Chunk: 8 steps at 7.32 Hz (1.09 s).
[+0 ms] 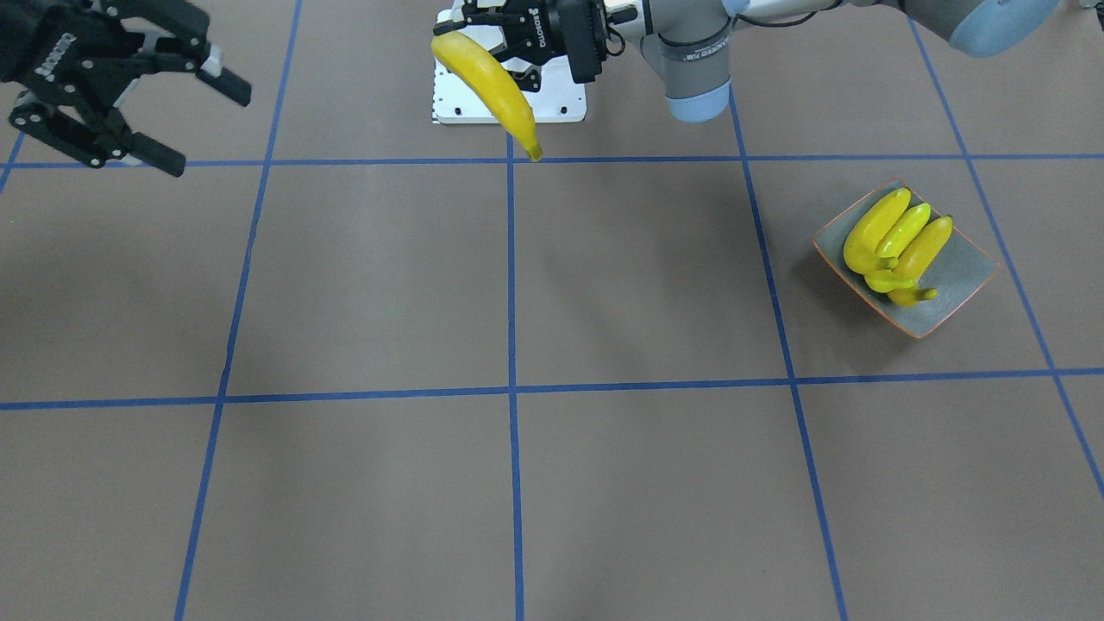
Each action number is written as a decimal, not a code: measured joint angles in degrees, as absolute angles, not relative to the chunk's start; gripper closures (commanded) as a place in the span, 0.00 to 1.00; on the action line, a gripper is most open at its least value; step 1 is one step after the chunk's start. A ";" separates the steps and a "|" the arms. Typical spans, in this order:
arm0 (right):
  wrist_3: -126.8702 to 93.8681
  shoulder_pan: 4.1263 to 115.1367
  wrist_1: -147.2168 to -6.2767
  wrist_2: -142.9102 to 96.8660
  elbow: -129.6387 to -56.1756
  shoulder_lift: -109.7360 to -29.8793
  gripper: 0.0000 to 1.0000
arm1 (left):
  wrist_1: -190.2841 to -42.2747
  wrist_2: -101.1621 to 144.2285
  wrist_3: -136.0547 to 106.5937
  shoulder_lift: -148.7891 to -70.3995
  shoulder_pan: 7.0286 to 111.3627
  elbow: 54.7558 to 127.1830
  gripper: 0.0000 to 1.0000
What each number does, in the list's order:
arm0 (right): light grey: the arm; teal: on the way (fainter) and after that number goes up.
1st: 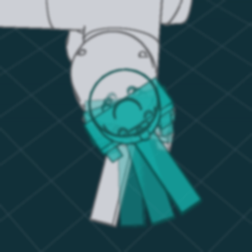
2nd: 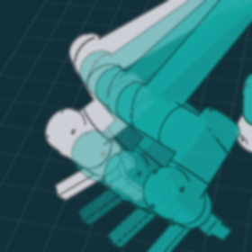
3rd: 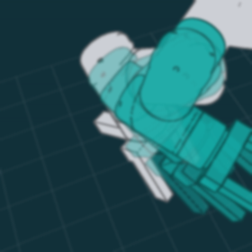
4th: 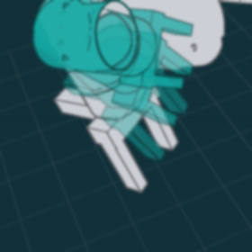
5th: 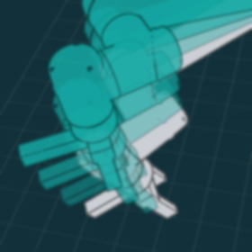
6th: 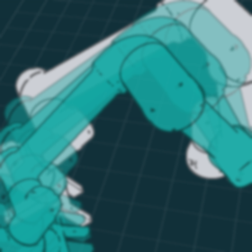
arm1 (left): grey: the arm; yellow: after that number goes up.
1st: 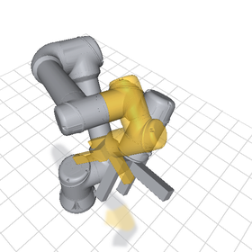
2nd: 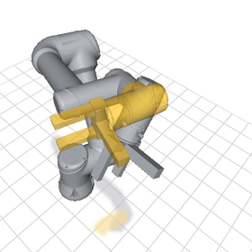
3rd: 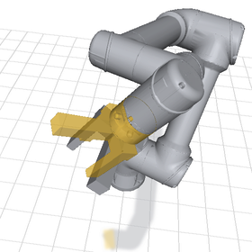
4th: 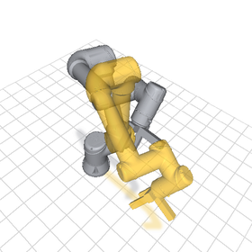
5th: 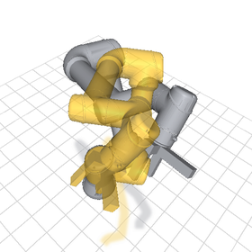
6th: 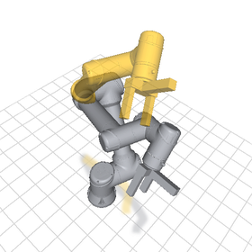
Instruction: Transfer all bananas from basket to plate
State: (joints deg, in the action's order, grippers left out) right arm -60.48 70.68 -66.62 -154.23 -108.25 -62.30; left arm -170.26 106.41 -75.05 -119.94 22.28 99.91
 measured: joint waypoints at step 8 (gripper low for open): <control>-16.11 82.14 -66.98 -134.82 -92.14 -81.25 0.00 | -145.55 108.94 -68.60 -94.34 37.82 119.86 1.00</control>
State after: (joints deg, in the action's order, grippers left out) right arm -16.11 82.14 -66.98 -134.82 -92.14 -81.25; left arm -145.55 108.94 -68.60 -94.34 37.82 119.86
